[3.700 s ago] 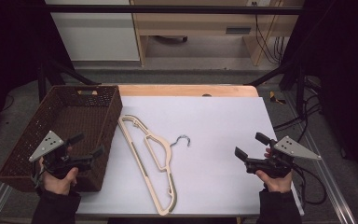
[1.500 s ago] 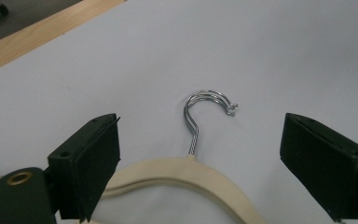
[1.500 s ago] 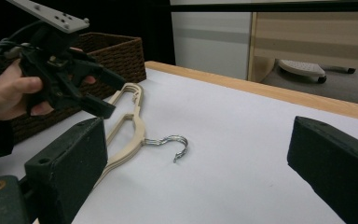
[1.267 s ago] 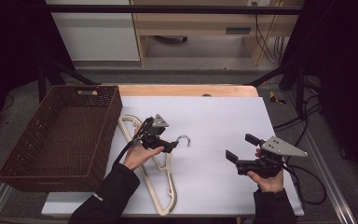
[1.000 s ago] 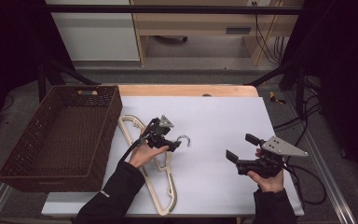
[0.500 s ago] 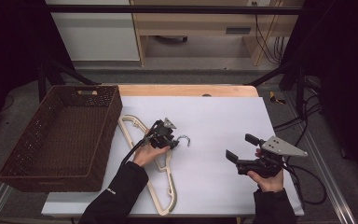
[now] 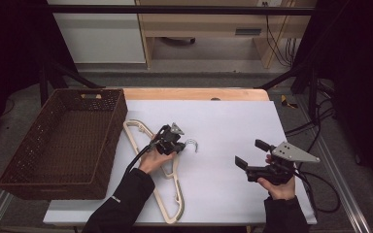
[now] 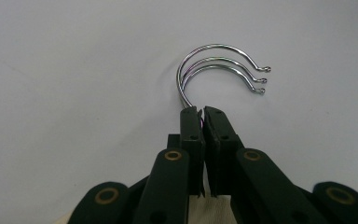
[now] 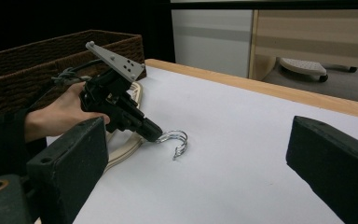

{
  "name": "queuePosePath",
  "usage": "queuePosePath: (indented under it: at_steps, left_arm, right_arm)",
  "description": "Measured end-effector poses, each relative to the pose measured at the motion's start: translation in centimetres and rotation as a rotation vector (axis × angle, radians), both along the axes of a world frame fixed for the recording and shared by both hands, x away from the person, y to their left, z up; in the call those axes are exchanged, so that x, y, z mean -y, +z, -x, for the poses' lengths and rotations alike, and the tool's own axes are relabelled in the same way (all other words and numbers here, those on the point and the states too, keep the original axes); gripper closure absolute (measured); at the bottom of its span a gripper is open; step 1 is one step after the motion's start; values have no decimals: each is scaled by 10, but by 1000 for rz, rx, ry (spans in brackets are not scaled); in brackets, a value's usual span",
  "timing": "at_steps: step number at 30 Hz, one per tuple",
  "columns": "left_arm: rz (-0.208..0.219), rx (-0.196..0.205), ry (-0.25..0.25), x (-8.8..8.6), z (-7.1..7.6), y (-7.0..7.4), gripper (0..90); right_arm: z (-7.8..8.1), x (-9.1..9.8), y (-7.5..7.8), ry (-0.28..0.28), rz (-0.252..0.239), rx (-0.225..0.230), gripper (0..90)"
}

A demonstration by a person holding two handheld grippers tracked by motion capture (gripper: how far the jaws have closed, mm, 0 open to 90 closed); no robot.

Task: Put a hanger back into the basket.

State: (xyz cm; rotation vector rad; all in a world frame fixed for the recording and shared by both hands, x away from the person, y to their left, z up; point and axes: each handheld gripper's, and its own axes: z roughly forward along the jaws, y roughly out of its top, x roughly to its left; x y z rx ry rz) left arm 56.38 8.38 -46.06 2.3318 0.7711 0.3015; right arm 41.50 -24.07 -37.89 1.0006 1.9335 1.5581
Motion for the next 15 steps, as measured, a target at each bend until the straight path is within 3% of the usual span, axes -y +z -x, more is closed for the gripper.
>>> queuePosePath:
  at_steps: [8, 15]
  left_arm:
    - [2, 24, -17, -3, 7, 11, 872]
    - [50, 67, -5, -10, 18, 30, 877]
  right_arm:
    - [0, -3, -1, 5, -5, -11, 66]
    - [-2, -7, -3, 20, -20, -26, 71]
